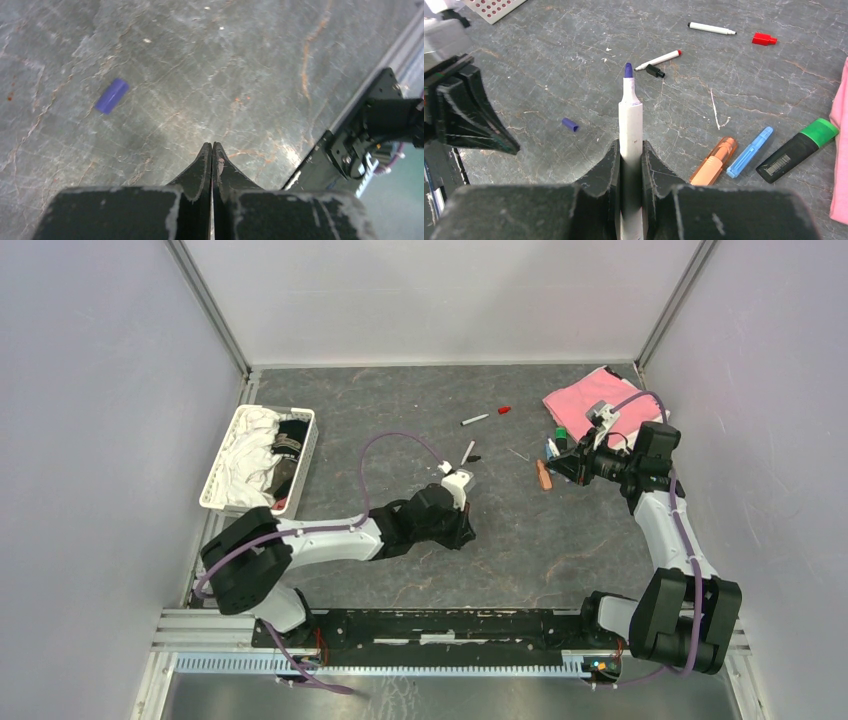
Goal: Insert the pens into the pen caps
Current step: Pick up the pen cap from the center of the board.
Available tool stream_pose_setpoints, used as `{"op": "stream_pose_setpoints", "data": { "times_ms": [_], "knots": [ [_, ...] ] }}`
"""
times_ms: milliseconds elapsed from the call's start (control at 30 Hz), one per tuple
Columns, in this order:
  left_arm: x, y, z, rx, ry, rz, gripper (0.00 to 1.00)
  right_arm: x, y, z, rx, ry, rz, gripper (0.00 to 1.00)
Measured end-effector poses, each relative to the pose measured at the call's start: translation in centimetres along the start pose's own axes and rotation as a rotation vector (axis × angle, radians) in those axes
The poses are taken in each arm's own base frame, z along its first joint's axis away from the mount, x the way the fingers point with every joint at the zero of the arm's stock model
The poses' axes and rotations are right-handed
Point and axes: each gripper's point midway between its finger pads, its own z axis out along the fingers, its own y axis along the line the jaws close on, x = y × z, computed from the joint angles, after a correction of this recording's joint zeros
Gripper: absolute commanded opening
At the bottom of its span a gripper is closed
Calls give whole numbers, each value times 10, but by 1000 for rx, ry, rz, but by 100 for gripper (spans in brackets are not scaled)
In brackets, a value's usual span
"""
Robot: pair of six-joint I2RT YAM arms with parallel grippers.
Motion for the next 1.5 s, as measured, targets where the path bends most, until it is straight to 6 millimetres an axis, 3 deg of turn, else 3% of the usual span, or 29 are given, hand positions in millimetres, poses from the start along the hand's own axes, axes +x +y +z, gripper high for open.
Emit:
{"op": "stream_pose_setpoints", "data": {
  "times_ms": [267,433,800,1033,1333,1500],
  "knots": [
    [22,52,21,-252,10,-84,2,-2,0,0,1,-6,-4,0],
    [31,68,33,-334,35,-85,2,-3,0,0,2,-9,-8,0],
    [1,95,49,-518,-23,-109,2,-3,0,0,-1,-10,-5,0],
    [-12,117,49,-587,-40,-125,2,-3,0,0,-2,-10,-5,0],
    [-16,123,48,-581,-35,-118,5,-3,0,0,-2,-10,-5,0],
    [-13,122,16,-576,-52,-121,6,-3,0,0,-1,-10,-5,0]
  ]
}}
